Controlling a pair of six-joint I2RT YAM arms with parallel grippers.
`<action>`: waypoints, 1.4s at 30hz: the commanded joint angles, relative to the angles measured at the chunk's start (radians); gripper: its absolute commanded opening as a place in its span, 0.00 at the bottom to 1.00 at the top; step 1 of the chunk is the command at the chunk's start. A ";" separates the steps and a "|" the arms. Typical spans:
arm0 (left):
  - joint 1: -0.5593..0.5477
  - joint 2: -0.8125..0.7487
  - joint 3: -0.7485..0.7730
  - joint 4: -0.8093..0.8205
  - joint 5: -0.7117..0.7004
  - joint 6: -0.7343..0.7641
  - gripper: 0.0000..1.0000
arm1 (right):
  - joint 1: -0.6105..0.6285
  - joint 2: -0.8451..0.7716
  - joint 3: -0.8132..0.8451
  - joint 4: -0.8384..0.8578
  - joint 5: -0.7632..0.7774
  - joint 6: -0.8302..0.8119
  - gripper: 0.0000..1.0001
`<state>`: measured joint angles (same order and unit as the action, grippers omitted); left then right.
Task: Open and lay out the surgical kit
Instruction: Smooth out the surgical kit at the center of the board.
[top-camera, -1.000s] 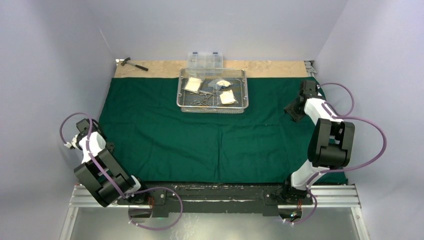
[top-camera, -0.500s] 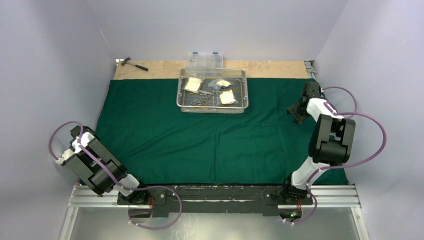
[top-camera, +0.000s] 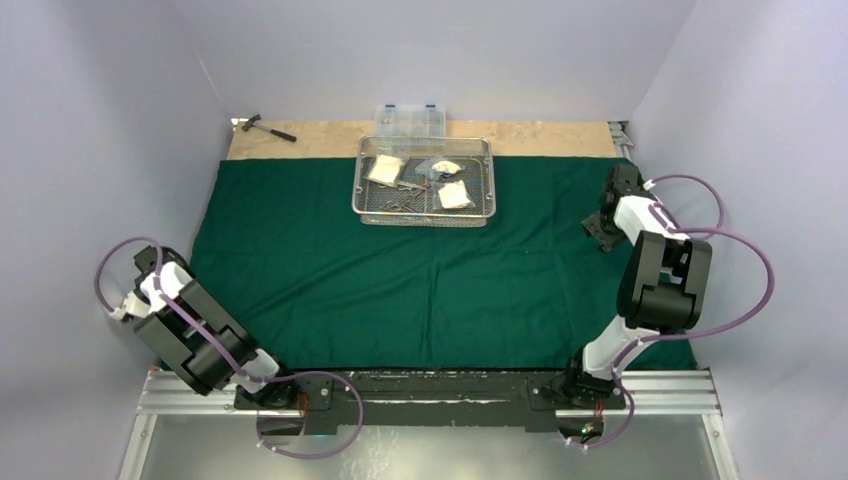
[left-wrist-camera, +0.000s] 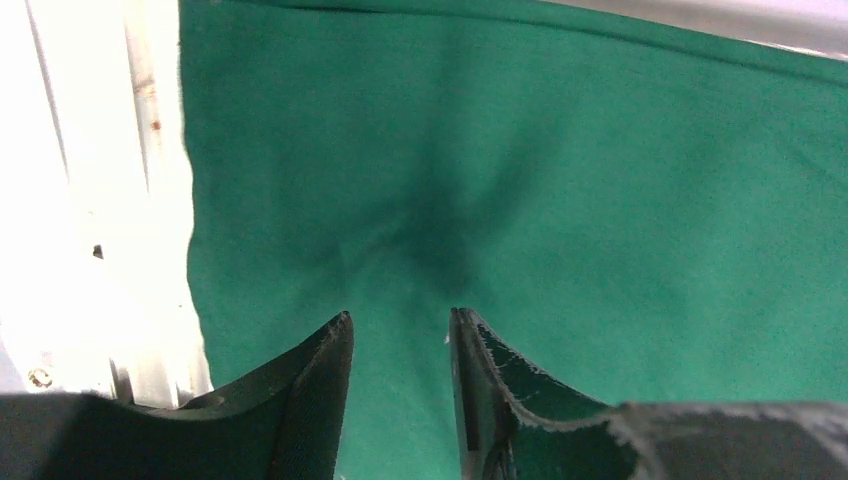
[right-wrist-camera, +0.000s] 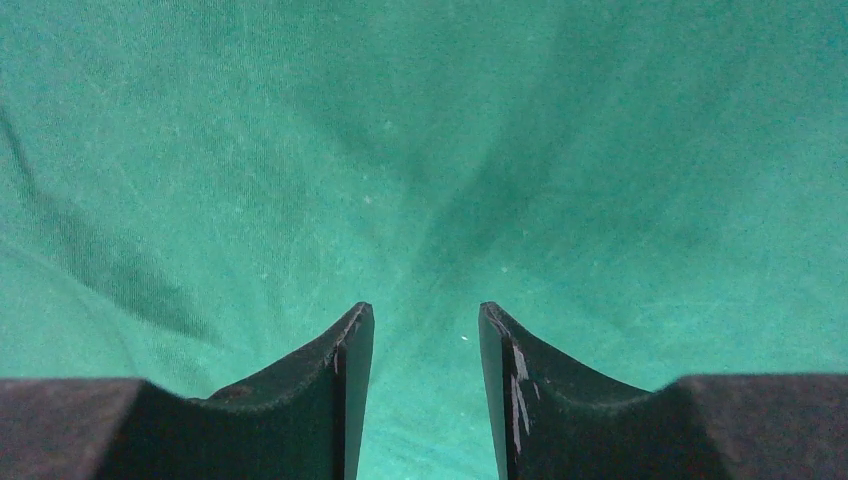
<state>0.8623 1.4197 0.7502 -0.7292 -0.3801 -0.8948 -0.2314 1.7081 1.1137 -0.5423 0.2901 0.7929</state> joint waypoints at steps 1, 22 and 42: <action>-0.115 -0.126 0.091 0.042 0.083 0.073 0.42 | -0.006 -0.095 0.009 -0.043 0.067 -0.003 0.48; -0.463 0.171 0.290 0.285 0.336 0.233 0.55 | -0.190 -0.306 -0.389 0.069 -0.069 0.072 0.48; -0.466 0.377 0.387 0.188 0.069 0.222 0.54 | -0.275 -0.293 -0.378 0.064 0.008 0.046 0.48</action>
<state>0.3916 1.7718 1.0855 -0.5034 -0.1932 -0.6846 -0.4892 1.4200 0.7177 -0.4820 0.2661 0.8555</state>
